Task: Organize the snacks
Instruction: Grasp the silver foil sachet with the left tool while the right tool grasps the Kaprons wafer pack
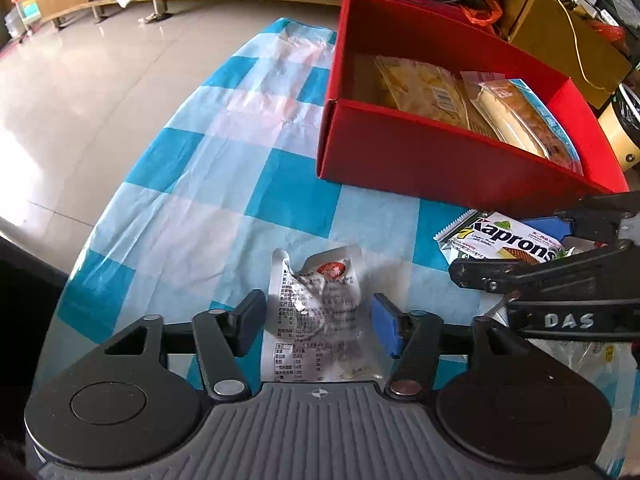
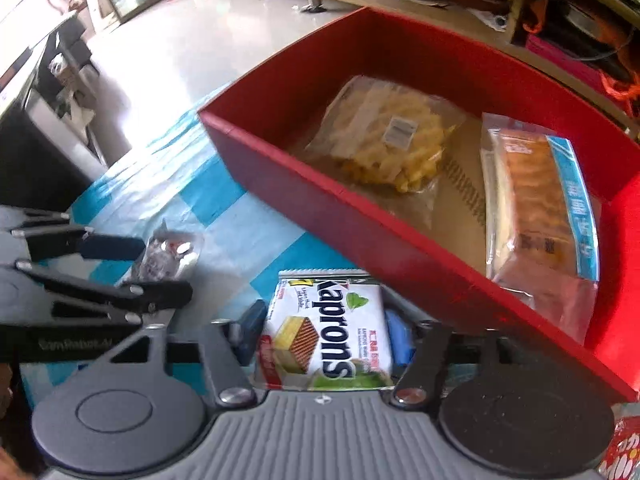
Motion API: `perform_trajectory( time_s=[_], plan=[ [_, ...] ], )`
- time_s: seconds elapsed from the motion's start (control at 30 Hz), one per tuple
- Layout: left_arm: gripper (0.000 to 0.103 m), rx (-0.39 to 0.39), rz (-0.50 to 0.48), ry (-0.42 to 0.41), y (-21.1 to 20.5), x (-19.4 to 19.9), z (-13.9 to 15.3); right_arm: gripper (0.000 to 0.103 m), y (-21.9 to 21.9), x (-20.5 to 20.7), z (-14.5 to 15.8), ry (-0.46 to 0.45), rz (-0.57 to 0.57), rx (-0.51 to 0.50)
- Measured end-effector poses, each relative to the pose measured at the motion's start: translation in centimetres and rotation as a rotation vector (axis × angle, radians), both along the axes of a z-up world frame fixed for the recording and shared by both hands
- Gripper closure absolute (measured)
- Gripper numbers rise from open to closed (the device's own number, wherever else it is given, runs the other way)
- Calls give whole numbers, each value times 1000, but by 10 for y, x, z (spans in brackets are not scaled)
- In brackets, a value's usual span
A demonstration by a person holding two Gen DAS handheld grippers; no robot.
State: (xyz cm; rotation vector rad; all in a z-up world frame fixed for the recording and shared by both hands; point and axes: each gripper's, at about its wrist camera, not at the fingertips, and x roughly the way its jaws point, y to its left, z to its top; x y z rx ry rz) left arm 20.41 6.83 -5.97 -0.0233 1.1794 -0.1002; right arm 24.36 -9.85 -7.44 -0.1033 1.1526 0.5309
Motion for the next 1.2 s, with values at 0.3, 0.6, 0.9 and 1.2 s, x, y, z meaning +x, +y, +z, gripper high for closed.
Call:
perform_trajectory(
  time_s=[0.3,0.6,0.9,1.2],
  plan=[
    [37,76,13,-14,-18,0,-4,45,-18,-11,20,-49,-49,32],
    [41,8,92,-15,-14,-1,6,45,-42,-23,44,-100,-99,93],
    [41,-63,109,-88,-19,-7,37,45,-49,-28,59,-130,-113,141],
    [41,-106,98,-109,-22,-9,50,45,-57,-35,75,-162,-124,179]
  ],
)
